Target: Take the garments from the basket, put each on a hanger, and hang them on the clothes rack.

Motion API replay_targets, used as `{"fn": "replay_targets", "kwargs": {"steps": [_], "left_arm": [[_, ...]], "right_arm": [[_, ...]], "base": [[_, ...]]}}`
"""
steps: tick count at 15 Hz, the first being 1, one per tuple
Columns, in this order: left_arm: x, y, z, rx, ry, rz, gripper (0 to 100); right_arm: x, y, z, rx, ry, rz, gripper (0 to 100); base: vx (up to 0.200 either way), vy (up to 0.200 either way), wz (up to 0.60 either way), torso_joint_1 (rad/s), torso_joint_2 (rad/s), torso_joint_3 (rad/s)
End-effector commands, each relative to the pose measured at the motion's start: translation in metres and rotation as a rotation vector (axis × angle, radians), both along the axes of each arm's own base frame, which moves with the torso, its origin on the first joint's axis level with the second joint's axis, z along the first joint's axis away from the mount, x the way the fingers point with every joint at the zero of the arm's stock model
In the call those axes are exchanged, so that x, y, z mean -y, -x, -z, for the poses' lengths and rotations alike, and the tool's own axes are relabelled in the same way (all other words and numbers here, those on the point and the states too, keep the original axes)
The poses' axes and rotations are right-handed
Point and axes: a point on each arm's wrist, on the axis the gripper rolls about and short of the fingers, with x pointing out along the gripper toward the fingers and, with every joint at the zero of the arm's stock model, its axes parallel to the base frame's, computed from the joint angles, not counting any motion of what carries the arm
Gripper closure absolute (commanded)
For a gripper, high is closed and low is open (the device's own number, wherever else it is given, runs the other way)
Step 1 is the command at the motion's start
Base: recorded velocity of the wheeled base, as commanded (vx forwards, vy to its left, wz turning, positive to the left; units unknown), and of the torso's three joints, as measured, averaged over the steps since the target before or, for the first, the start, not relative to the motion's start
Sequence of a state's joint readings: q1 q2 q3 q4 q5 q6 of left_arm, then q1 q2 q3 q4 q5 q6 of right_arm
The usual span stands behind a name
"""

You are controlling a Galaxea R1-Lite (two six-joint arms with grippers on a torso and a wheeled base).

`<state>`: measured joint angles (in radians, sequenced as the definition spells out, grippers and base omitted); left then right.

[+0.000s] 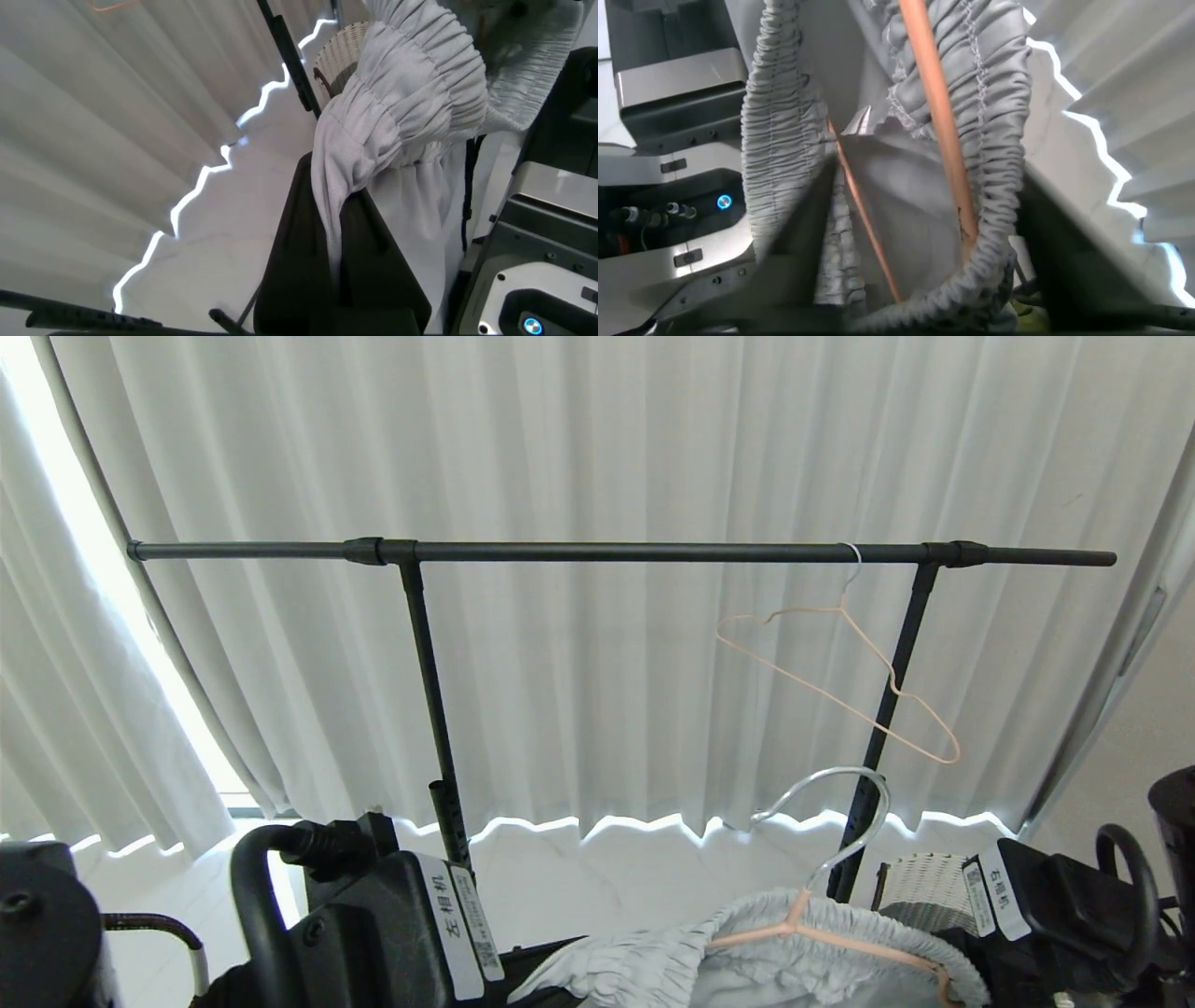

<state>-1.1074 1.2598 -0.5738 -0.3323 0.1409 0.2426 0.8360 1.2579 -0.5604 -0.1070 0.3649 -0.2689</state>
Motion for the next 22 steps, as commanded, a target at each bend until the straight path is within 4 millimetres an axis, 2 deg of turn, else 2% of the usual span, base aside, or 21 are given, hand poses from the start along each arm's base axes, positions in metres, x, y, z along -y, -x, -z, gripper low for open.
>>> {"fn": "replay_targets", "kwargs": {"steps": [1, 7, 8, 13, 18, 20, 22], "left_arm": [[0.000, 0.000, 0.000, 0.000, -0.001, 0.000, 100], [-0.001, 0.000, 0.001, -0.001, -0.004, -0.001, 100], [0.000, 0.000, 0.001, -0.001, -0.006, -0.001, 0], [-0.005, 0.002, 0.009, -0.013, -0.025, -0.005, 0], [-0.013, 0.006, 0.006, -0.003, -0.001, -0.004, 0], [-0.018, 0.008, 0.011, -0.010, -0.014, -0.006, 0], [-0.034, 0.016, 0.030, -0.030, -0.055, -0.007, 0]], "right_arm": [[0.000, -0.001, 0.001, 0.000, 0.004, 0.003, 100], [-0.001, -0.003, -0.007, 0.089, -0.034, 0.030, 100], [-0.001, -0.004, -0.010, 0.127, -0.044, 0.022, 100], [0.012, -0.005, -0.018, 0.321, -0.015, -0.010, 100], [0.034, -0.020, -0.020, 0.338, 0.008, 0.146, 100], [0.038, -0.023, -0.021, 0.340, 0.010, 0.179, 100], [0.046, -0.024, -0.024, 0.356, 0.006, 0.224, 100]], "base": [[0.000, 0.000, 0.00, 0.000, 0.00, 0.000], [0.000, 0.000, 0.00, 0.000, 0.00, 0.000], [0.000, 0.000, 0.00, 0.000, 0.00, 0.000], [0.000, 0.000, 0.00, 0.000, 0.00, 0.000], [0.000, 0.000, 0.00, 0.000, 0.00, 0.000], [0.000, 0.000, 0.00, 0.000, 0.00, 0.000], [0.000, 0.000, 0.00, 0.000, 0.00, 0.000]]}}
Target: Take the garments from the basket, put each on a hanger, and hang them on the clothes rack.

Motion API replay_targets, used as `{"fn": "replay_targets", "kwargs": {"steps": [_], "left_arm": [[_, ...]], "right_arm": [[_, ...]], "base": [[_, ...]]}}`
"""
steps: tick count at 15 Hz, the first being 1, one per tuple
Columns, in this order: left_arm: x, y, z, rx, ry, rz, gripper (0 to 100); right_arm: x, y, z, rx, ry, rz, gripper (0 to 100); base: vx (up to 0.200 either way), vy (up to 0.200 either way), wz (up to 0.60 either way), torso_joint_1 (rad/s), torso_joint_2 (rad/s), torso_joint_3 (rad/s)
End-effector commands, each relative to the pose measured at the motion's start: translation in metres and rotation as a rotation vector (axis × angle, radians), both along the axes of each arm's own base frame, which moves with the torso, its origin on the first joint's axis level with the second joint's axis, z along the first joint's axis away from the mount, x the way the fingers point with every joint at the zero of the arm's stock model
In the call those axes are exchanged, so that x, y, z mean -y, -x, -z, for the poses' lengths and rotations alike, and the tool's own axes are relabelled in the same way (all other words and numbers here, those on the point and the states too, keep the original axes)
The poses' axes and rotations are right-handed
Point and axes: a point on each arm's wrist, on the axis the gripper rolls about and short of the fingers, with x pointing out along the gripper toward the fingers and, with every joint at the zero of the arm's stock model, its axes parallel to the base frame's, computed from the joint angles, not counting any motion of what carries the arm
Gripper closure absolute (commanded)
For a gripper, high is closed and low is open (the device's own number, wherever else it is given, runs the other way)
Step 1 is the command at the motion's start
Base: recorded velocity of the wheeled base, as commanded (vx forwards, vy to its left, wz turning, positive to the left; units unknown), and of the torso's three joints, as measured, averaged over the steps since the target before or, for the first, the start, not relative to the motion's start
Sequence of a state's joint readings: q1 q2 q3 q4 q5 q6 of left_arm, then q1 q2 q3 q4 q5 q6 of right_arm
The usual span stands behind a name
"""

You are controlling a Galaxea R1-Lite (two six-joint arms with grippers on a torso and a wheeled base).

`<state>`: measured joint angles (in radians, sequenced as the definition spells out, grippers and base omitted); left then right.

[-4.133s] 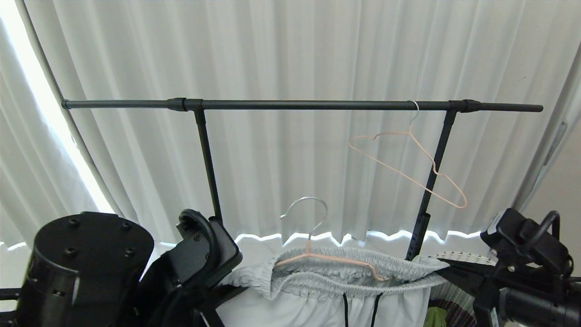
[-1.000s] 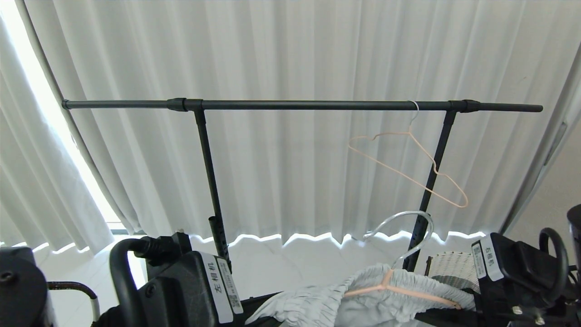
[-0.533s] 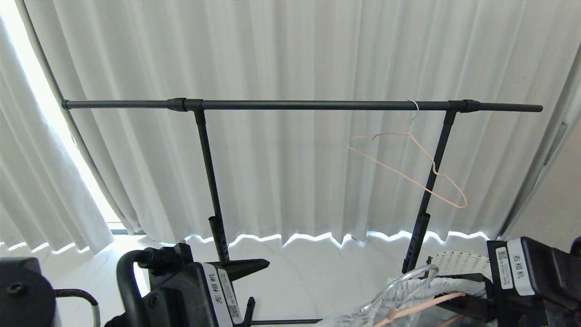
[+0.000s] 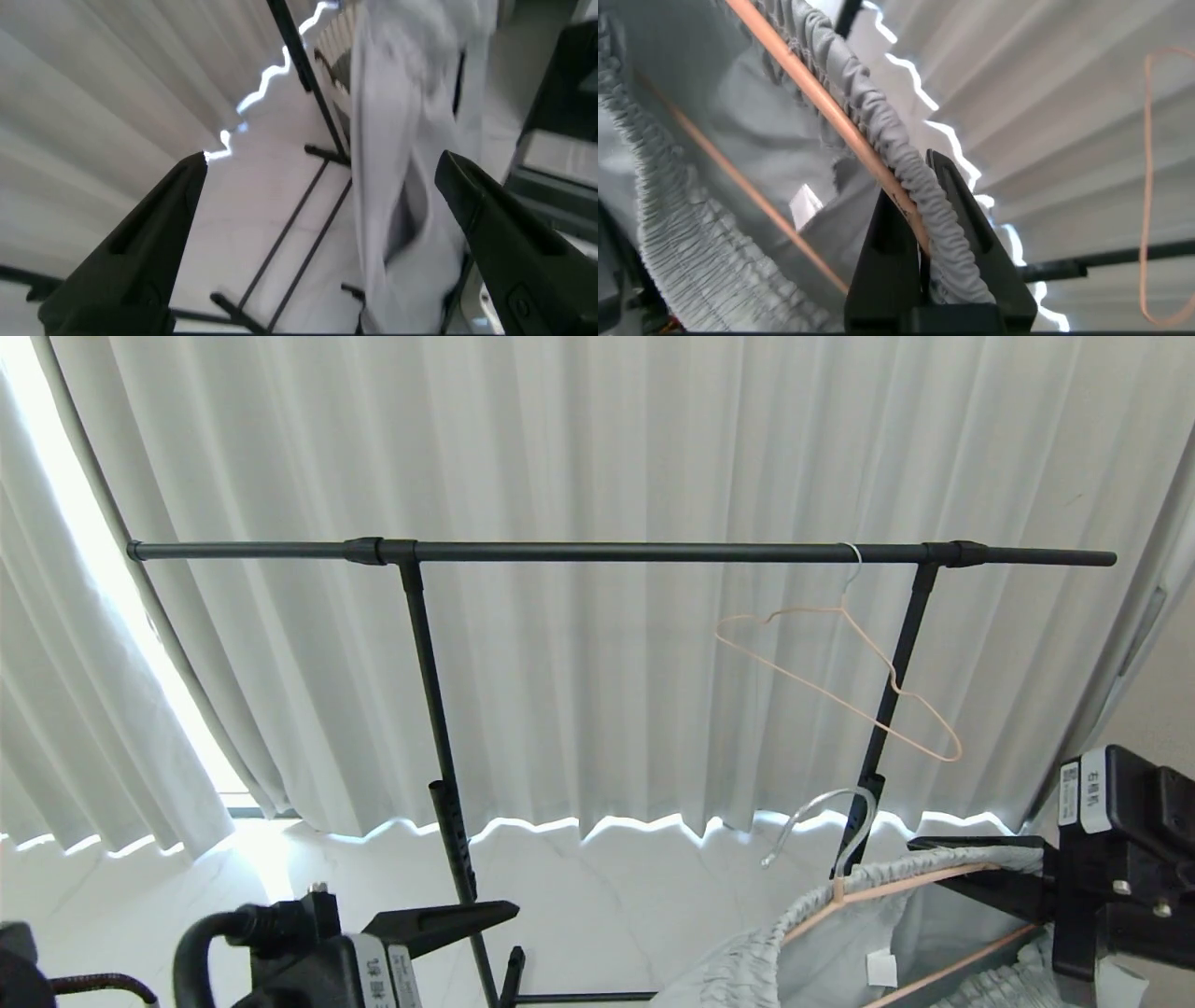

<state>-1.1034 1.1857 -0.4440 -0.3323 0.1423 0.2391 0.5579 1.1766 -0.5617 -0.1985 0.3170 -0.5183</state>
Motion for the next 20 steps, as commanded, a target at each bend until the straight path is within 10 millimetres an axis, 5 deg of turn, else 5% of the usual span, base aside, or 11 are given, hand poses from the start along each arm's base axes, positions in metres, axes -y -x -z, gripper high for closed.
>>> {"fn": "replay_targets", "kwargs": {"steps": [1, 4, 10, 14, 20], "left_arm": [[-0.015, 0.007, 0.013, -0.011, -0.024, -0.005, 0], [-0.021, 0.008, 0.024, -0.028, -0.060, -0.017, 0], [-0.007, -0.017, 0.052, -0.128, -0.210, -0.121, 0], [-0.018, -0.035, 0.063, -0.174, -0.254, -0.254, 0], [-0.027, -0.038, 0.059, -0.096, -0.275, -0.409, 0]], "right_arm": [[0.006, 0.000, -0.003, 0.015, -0.013, 0.031, 100], [0.009, 0.001, -0.009, 0.017, -0.045, 0.059, 100], [0.015, 0.012, -0.024, -0.025, -0.180, 0.102, 100], [0.016, 0.013, -0.025, -0.042, -0.196, 0.127, 100], [0.012, -0.010, -0.037, -0.238, -0.186, 0.583, 100]], "base": [[0.000, 0.000, 0.00, 0.000, 0.00, 0.000], [0.000, 0.000, 0.00, 0.000, 0.00, 0.000], [0.000, 0.000, 0.00, 0.000, 0.00, 0.000], [0.000, 0.000, 0.00, 0.000, 0.00, 0.000], [0.000, 0.000, 0.00, 0.000, 0.00, 0.000]]}}
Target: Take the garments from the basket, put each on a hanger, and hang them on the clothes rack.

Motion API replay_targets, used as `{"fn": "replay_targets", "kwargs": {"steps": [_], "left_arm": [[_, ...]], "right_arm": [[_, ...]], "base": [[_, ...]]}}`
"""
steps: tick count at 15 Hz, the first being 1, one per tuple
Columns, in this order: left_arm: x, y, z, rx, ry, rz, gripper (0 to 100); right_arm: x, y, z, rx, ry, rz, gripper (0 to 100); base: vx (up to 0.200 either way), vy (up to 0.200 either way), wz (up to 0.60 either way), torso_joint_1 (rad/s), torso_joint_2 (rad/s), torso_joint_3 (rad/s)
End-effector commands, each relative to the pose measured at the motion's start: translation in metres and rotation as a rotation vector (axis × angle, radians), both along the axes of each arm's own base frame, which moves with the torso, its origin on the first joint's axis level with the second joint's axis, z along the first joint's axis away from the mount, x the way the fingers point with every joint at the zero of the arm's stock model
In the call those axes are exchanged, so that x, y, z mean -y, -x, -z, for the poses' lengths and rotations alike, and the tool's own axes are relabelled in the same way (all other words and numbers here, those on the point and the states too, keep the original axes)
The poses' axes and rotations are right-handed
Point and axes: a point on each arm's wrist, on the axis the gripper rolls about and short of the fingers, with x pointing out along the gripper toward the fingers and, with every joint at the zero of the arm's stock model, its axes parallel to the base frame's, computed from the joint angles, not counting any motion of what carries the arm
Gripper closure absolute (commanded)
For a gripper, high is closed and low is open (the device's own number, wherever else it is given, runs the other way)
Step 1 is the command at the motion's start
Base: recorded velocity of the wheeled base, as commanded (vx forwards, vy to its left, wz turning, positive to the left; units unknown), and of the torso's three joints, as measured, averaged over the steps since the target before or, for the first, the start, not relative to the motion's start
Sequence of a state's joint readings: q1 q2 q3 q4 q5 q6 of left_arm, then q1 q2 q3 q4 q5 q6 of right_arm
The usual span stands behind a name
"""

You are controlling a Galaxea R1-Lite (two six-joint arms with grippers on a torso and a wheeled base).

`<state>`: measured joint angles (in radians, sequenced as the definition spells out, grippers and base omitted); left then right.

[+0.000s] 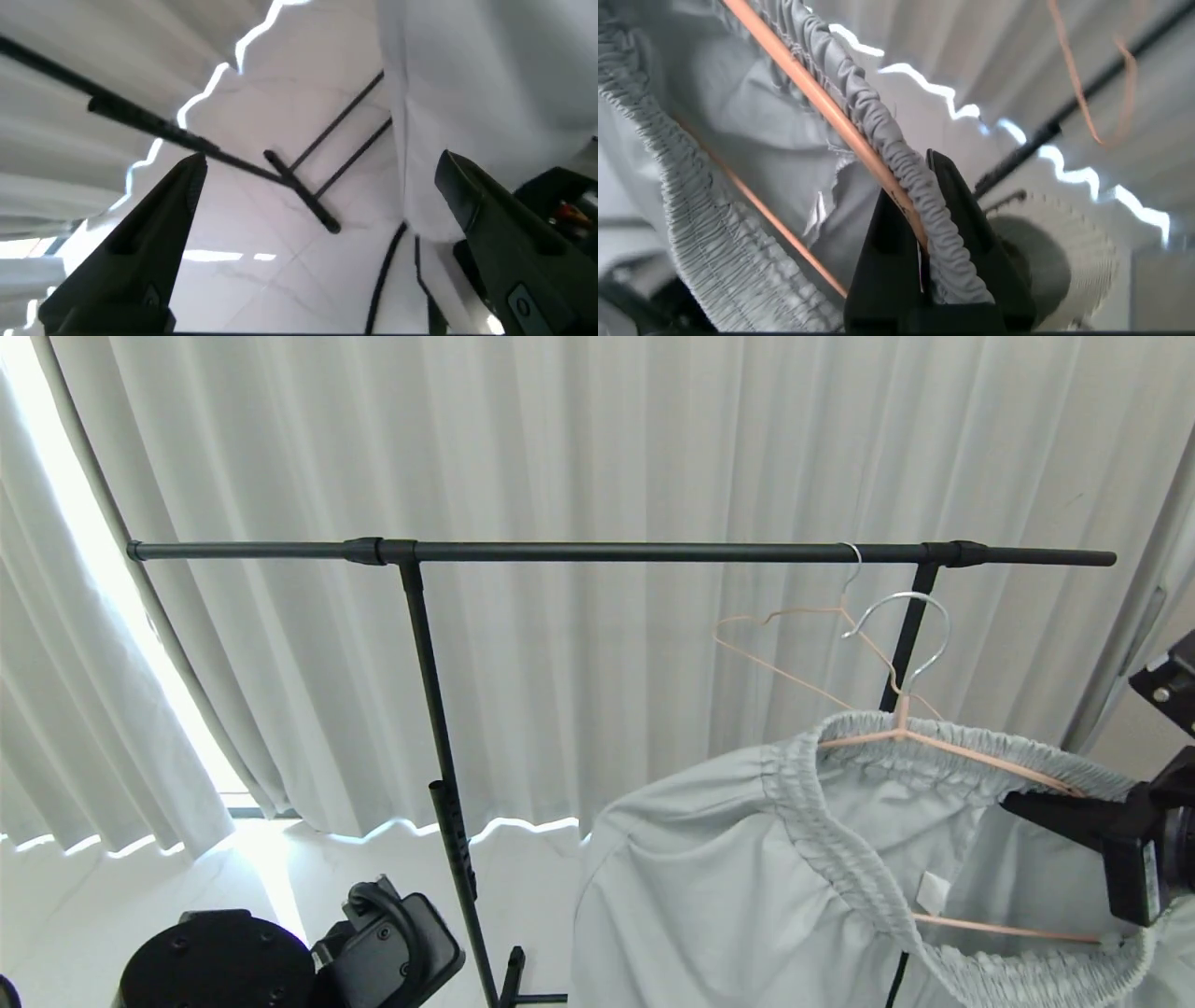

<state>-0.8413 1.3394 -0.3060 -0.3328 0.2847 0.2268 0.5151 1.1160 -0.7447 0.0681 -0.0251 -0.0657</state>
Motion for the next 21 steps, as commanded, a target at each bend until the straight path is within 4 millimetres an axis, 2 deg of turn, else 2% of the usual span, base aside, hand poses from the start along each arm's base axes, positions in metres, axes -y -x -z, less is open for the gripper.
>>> {"fn": "replay_targets", "kwargs": {"steps": [1, 3, 7, 11, 18, 21], "left_arm": [[-0.005, 0.000, -0.002, 0.039, -0.019, -0.064, 0], [-0.010, 0.000, -0.004, 0.064, -0.024, -0.107, 0], [-0.020, 0.005, -0.017, 0.124, 0.034, -0.135, 0], [-0.022, 0.005, -0.027, 0.158, 0.078, -0.149, 0], [-0.022, 0.001, -0.032, 0.171, 0.094, -0.170, 0], [-0.022, 0.001, -0.032, 0.171, 0.093, -0.169, 0]], "right_arm": [[-0.011, -0.023, -0.001, -0.051, -0.019, 0.109, 100], [-0.019, -0.038, -0.004, -0.073, -0.061, 0.167, 100], [-0.040, -0.081, -0.016, -0.075, -0.134, 0.336, 100], [-0.052, -0.105, -0.026, -0.034, -0.132, 0.390, 100], [-0.059, -0.120, -0.027, -0.019, -0.112, 0.418, 100], [-0.063, -0.127, -0.017, -0.033, -0.073, 0.431, 100]], "base": [[0.000, 0.000, 0.00, 0.000, 0.00, 0.000], [0.000, 0.000, 0.00, 0.000, 0.00, 0.000], [0.000, 0.000, 0.00, 0.000, 0.00, 0.000], [0.000, 0.000, 0.00, 0.000, 0.00, 0.000], [0.200, 0.000, 0.00, 0.001, 0.00, 0.000], [0.200, 0.000, 0.00, -0.004, 0.00, 0.005]]}}
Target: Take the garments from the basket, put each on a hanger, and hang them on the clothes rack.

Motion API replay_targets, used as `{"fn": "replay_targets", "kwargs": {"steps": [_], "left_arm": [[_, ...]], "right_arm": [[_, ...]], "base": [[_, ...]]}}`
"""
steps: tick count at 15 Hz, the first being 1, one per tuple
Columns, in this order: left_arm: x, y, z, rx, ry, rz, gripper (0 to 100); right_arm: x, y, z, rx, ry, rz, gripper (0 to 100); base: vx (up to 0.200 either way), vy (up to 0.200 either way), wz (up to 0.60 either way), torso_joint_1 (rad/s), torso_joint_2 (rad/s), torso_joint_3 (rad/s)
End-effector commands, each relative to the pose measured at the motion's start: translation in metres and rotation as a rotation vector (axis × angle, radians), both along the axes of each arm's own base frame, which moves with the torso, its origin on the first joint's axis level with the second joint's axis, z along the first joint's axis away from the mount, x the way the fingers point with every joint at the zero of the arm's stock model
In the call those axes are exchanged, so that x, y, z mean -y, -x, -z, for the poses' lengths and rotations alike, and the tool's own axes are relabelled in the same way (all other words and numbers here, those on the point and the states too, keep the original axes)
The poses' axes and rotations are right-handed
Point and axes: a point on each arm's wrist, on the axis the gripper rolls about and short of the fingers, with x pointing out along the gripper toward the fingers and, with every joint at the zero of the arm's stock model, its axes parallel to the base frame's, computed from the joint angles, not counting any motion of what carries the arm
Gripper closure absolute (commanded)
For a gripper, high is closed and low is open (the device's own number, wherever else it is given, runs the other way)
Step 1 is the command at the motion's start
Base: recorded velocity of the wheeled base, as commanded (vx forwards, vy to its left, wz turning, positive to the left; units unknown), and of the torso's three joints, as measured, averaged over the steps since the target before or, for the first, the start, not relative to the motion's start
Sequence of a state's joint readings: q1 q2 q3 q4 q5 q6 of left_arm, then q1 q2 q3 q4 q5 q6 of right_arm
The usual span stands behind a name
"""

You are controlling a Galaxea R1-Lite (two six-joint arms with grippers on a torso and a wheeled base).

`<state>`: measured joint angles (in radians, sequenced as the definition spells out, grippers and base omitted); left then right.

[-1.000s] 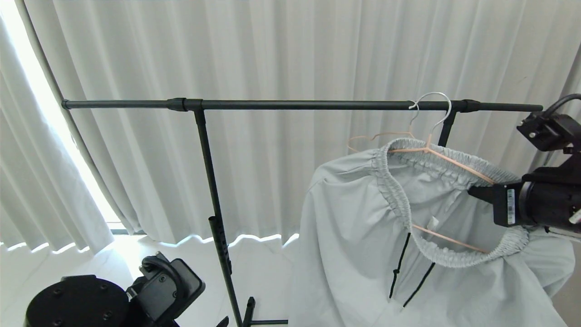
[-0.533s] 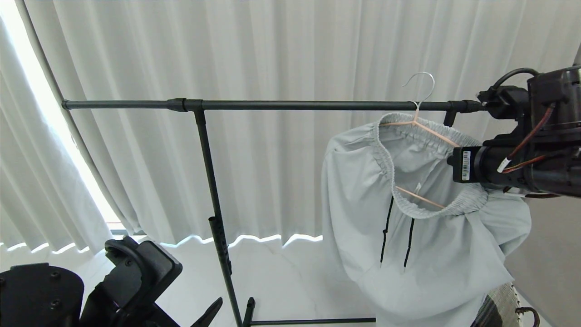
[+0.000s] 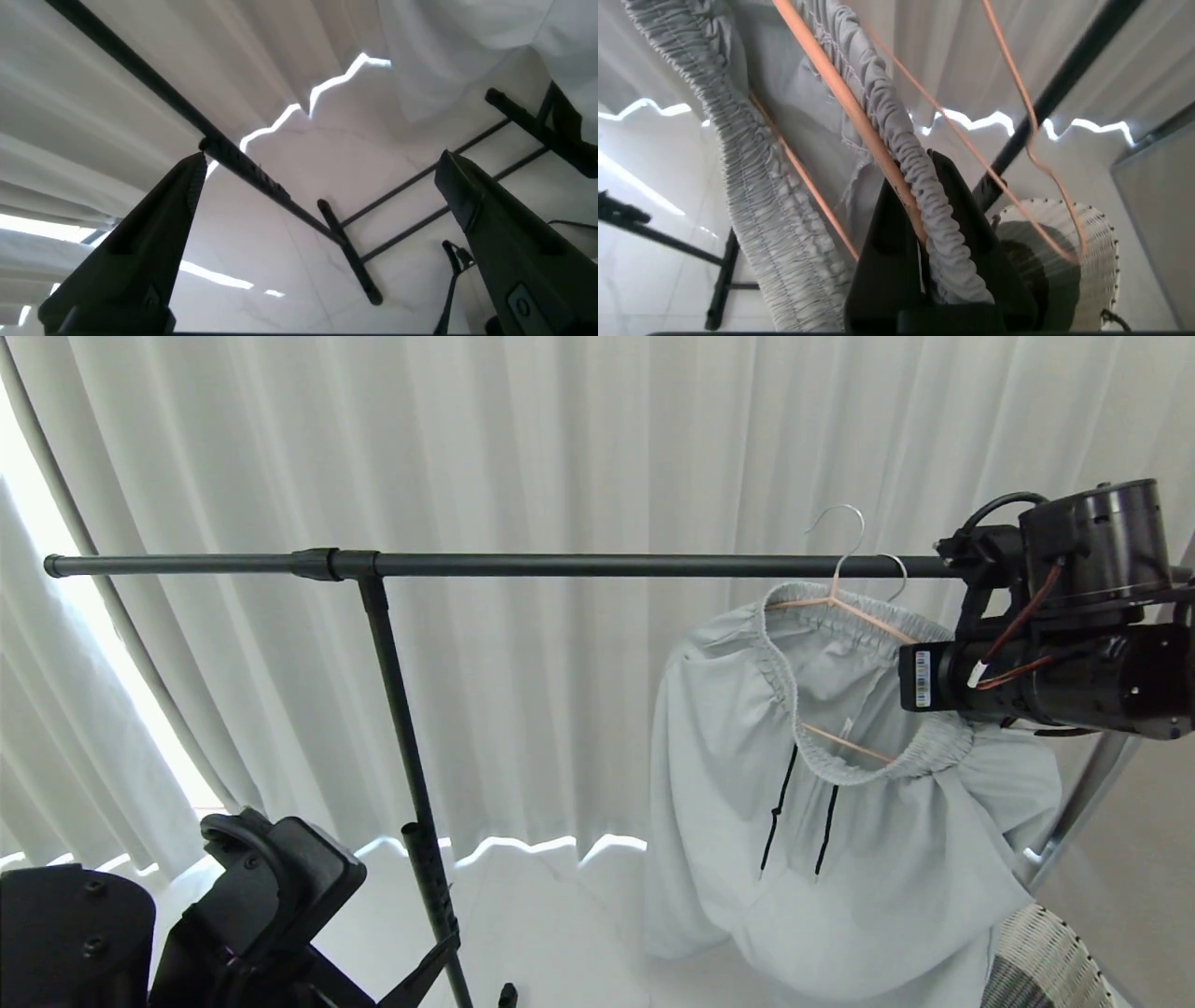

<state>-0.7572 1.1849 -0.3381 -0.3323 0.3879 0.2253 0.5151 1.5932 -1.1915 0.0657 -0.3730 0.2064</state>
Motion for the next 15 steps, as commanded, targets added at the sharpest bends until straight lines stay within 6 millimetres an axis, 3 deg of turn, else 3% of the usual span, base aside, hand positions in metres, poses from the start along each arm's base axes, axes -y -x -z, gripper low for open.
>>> {"fn": "replay_targets", "kwargs": {"steps": [1, 11, 15], "left_arm": [[0.000, 0.000, 0.000, 0.000, -0.002, 0.001, 0], [0.001, -0.001, 0.001, -0.002, -0.009, 0.006, 0], [0.001, 0.000, 0.000, 0.000, -0.007, 0.006, 0]], "right_arm": [[-0.004, -0.008, 0.008, -0.018, 0.027, 0.004, 100], [-0.022, -0.038, 0.034, 0.008, 0.084, 0.007, 100], [-0.026, -0.041, 0.040, 0.008, 0.112, 0.028, 100]], "base": [[0.200, 0.000, 0.00, 0.007, 0.00, 0.007], [0.000, 0.000, 0.00, 0.000, 0.00, 0.000], [0.000, 0.000, 0.00, 0.000, 0.00, 0.000]]}}
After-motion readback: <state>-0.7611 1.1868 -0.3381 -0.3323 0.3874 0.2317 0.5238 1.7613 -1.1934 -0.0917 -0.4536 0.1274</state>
